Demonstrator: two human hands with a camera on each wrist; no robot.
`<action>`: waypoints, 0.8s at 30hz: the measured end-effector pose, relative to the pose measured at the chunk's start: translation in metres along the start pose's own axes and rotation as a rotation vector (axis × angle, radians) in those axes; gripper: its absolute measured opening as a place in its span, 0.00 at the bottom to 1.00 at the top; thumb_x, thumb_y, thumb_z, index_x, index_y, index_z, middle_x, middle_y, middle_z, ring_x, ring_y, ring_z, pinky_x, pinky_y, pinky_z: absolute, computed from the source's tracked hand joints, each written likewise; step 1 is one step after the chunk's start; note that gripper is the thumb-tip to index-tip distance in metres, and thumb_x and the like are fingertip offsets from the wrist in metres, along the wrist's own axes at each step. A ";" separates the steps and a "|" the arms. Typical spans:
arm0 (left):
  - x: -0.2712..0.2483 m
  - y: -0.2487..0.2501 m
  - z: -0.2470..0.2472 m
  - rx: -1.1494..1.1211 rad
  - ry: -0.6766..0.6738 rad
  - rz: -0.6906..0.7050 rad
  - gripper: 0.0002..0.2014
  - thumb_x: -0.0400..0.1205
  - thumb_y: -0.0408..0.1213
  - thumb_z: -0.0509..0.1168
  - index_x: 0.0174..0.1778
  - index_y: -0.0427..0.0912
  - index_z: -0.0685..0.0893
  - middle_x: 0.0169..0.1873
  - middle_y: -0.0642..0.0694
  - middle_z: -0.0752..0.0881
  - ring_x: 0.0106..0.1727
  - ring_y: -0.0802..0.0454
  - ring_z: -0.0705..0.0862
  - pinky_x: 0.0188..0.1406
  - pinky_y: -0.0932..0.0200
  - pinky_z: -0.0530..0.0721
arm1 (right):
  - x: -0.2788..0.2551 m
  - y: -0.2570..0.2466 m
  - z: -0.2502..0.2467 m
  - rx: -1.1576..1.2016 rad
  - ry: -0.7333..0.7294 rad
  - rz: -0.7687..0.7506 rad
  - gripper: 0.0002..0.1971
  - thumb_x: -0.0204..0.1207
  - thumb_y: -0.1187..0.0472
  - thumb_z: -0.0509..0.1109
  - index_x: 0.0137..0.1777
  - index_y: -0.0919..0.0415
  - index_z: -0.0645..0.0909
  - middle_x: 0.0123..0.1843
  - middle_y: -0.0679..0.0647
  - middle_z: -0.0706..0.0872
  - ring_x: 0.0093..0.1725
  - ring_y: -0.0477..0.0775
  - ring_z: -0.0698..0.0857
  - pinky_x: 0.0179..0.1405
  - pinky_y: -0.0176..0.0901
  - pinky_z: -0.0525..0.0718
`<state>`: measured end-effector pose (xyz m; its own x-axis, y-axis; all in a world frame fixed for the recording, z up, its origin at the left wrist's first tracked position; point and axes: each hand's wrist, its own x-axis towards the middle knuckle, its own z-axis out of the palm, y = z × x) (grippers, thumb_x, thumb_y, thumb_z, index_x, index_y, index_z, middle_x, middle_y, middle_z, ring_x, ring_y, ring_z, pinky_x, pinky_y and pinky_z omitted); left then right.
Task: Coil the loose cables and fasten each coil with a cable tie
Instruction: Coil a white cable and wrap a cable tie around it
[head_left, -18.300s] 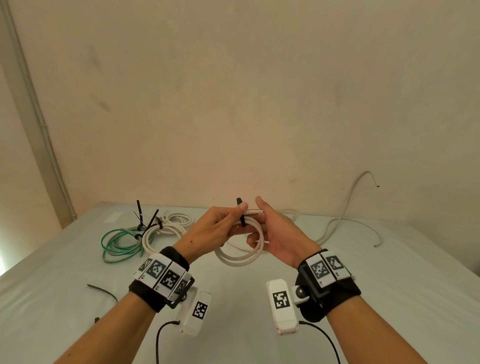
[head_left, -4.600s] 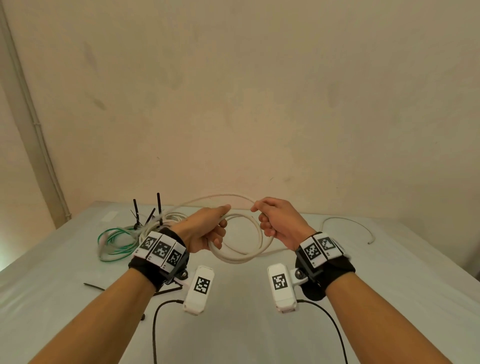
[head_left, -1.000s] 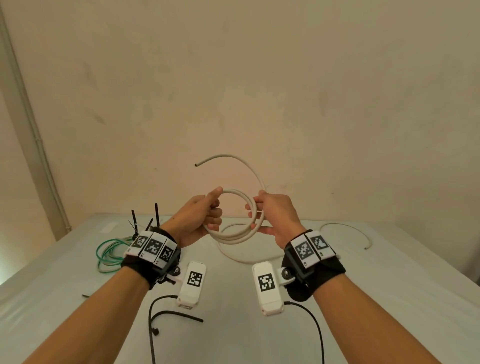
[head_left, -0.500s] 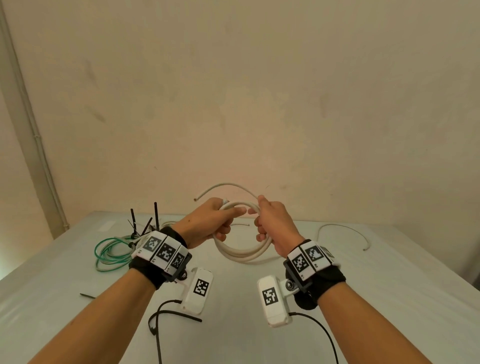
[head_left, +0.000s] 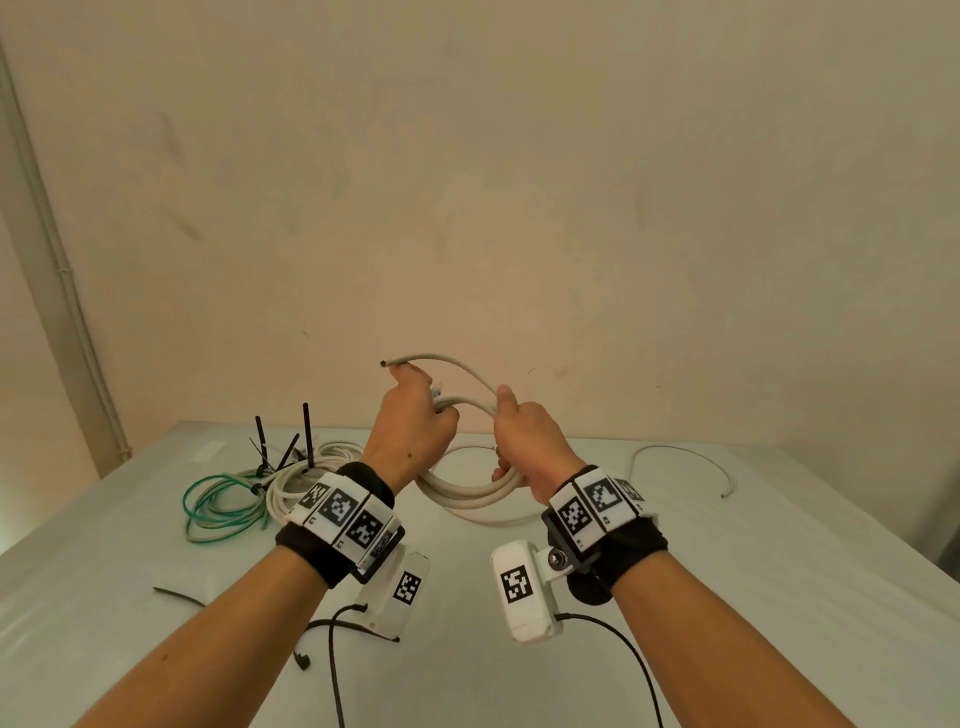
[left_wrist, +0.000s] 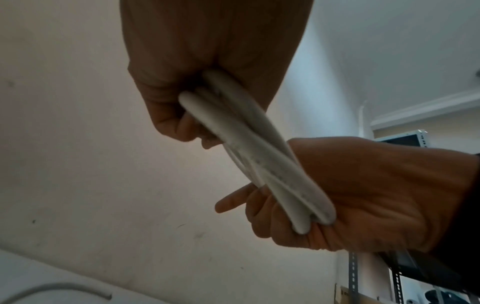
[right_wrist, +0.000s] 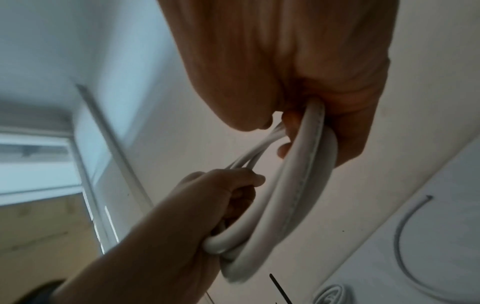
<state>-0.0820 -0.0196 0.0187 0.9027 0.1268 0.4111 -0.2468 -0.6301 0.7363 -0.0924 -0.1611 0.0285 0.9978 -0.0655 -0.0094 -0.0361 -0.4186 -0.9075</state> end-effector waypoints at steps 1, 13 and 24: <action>-0.001 0.001 0.000 0.021 0.040 0.008 0.30 0.84 0.32 0.66 0.77 0.23 0.62 0.42 0.44 0.84 0.38 0.49 0.84 0.32 0.60 0.76 | 0.002 0.000 0.001 0.052 0.012 0.013 0.25 0.93 0.47 0.50 0.58 0.68 0.79 0.42 0.61 0.83 0.26 0.56 0.84 0.26 0.43 0.83; 0.000 0.000 0.003 0.145 0.145 0.115 0.14 0.87 0.35 0.66 0.65 0.37 0.71 0.37 0.43 0.86 0.35 0.44 0.85 0.33 0.51 0.81 | 0.004 0.000 -0.004 0.363 0.106 0.052 0.17 0.88 0.61 0.56 0.57 0.63 0.87 0.34 0.60 0.81 0.24 0.54 0.73 0.21 0.40 0.76; -0.001 -0.002 0.014 0.801 -0.015 0.259 0.06 0.92 0.36 0.58 0.60 0.38 0.78 0.48 0.42 0.90 0.56 0.40 0.84 0.41 0.54 0.69 | -0.005 0.003 -0.003 -0.038 0.097 -0.188 0.28 0.90 0.39 0.59 0.49 0.63 0.88 0.37 0.55 0.85 0.34 0.54 0.83 0.25 0.43 0.82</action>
<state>-0.0775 -0.0292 0.0089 0.8581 -0.1033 0.5030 -0.1275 -0.9917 0.0138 -0.0976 -0.1649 0.0268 0.9773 -0.0695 0.2003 0.1458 -0.4654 -0.8730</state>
